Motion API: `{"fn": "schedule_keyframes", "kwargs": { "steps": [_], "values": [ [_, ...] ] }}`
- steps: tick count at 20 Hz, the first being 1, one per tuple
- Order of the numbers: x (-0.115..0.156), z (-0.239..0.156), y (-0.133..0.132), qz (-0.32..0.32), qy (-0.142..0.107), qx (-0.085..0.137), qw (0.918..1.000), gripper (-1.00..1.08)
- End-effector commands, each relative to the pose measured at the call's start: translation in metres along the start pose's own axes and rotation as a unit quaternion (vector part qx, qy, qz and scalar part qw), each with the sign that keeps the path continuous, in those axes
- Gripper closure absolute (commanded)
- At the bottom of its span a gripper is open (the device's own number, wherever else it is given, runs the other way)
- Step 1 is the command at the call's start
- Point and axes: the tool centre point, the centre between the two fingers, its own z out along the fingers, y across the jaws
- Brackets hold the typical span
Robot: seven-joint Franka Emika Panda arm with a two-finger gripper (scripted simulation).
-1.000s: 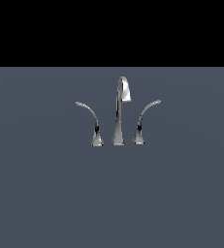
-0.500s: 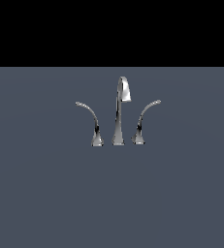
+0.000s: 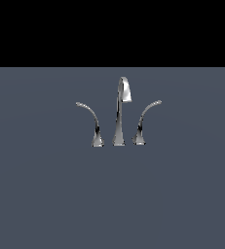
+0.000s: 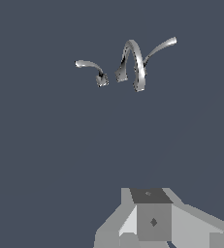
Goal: Turn on the faucet by rotating a designated handle.
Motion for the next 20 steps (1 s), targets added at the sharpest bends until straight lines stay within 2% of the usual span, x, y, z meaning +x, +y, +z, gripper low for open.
{"fn": "schedule_keyframes", "kwargs": {
  "steps": [1, 10, 20],
  "values": [
    [0.005, 0.012, -0.011, 0.027, -0.001, 0.0, 0.9996, 1.08],
    [0.031, 0.055, -0.047, 0.123, -0.002, 0.001, 0.9924, 1.08],
    [0.068, 0.102, -0.082, 0.229, -0.004, 0.002, 0.9734, 1.08]
  ]
}}
